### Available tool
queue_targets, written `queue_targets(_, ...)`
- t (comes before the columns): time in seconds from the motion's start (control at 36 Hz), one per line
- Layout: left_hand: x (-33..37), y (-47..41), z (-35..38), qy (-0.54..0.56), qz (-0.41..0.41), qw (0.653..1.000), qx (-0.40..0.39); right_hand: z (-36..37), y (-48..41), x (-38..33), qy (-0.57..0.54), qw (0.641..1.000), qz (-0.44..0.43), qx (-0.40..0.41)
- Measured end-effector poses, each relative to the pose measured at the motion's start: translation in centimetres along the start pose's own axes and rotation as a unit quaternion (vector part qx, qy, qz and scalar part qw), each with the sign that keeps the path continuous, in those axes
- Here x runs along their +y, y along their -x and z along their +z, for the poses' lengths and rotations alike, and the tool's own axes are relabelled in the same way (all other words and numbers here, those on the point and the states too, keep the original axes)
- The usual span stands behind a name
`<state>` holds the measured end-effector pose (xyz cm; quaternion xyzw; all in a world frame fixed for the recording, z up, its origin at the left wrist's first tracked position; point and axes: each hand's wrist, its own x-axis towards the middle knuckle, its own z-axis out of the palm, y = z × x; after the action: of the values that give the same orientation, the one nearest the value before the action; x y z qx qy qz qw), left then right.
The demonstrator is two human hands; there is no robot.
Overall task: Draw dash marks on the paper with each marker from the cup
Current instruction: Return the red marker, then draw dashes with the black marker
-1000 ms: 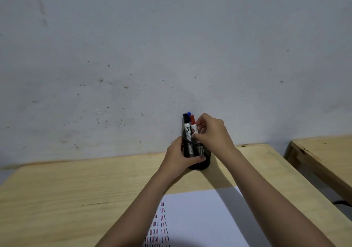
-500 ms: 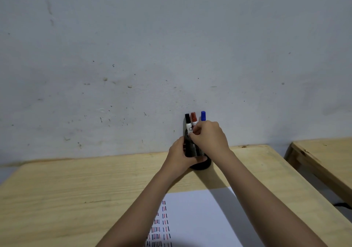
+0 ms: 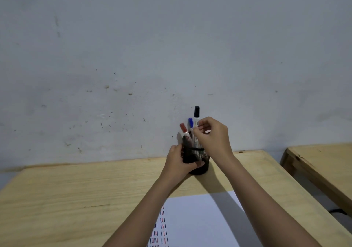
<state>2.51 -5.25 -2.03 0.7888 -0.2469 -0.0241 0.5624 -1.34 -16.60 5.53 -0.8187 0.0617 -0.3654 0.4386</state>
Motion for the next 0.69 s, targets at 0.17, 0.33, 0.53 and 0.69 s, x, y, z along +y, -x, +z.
queue_targets(0.17,1.7,1.1,-0.5,0.015,-0.027,1.0,-0.002,-2.1,1.0,-2.5,-0.058,0.995,-0.065,0.041)
queue_targets(0.33,4.3,4.0,-2.0,0.048,-0.038,0.997,0.046,-4.6,3.9,-4.0,-0.041,0.995,-0.089,-0.004)
queue_targets(0.53,9.6,8.5,-5.4,0.106,0.061,0.991,0.048,-7.5,8.8,-4.9,-0.016,0.99,-0.105,-0.093)
queue_targets(0.69,12.6,12.3,-6.7,0.105,0.102,0.988,0.042,-8.7,12.5,-6.0,0.03,0.977,-0.123,-0.171)
